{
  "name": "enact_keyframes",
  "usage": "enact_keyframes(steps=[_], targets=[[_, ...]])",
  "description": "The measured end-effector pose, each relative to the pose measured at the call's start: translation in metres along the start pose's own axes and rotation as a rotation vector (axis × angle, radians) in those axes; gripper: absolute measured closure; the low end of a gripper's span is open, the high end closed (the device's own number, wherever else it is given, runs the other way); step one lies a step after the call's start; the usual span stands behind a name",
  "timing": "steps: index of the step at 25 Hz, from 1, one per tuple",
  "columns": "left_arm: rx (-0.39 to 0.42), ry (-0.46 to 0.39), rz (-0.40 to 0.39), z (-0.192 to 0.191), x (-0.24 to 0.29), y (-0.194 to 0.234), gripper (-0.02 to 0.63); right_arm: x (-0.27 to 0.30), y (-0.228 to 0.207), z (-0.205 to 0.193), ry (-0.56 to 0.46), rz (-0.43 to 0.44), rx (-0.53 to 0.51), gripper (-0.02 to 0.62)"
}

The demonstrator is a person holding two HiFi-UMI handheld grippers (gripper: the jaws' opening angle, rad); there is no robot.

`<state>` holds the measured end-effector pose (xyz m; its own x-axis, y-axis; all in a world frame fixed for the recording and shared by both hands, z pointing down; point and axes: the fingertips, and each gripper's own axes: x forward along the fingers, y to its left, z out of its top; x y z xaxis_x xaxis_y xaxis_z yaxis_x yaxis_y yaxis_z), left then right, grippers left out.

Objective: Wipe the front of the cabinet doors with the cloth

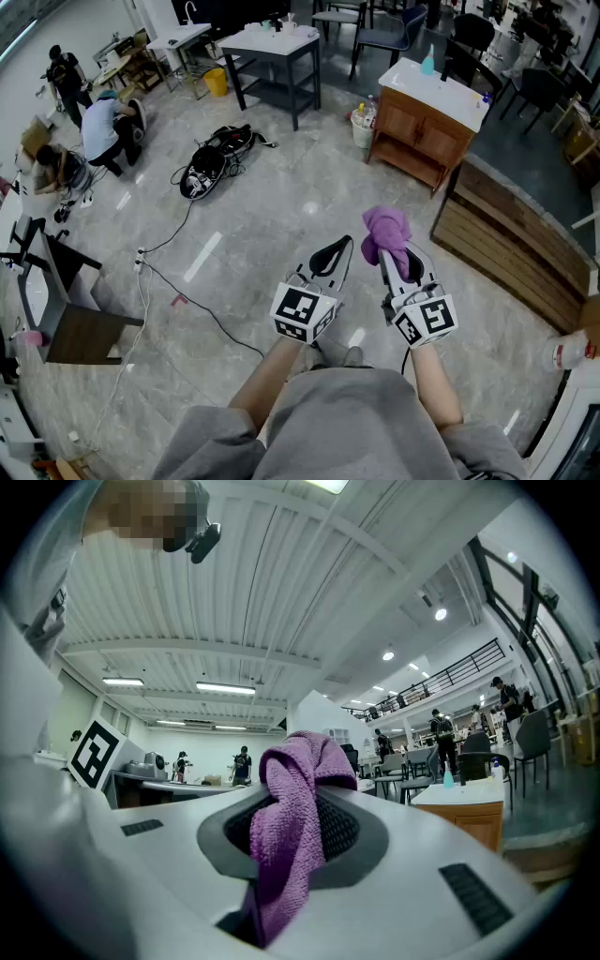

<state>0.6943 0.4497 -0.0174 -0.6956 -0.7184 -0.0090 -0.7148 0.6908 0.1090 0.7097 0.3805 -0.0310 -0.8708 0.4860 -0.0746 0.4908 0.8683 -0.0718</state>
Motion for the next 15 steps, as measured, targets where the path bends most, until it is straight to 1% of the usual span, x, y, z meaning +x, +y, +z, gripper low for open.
enact_keyframes(steps=[3,6,9,15], targets=[[0.015,0.004,0.024,0.001,0.01,0.002,0.598,0.009,-0.003,0.005,-0.016,0.036,-0.019,0.526],[0.012,0.004,0.046,0.002,0.015,0.0,0.598,0.009,-0.006,0.006,-0.016,0.05,-0.025,0.526],[0.018,-0.003,0.055,0.006,0.024,-0.007,0.598,0.001,-0.016,0.008,-0.015,0.043,-0.027,0.526],[0.02,0.013,0.034,0.0,0.044,-0.028,0.598,-0.02,-0.039,0.009,-0.024,0.02,-0.005,0.526]])
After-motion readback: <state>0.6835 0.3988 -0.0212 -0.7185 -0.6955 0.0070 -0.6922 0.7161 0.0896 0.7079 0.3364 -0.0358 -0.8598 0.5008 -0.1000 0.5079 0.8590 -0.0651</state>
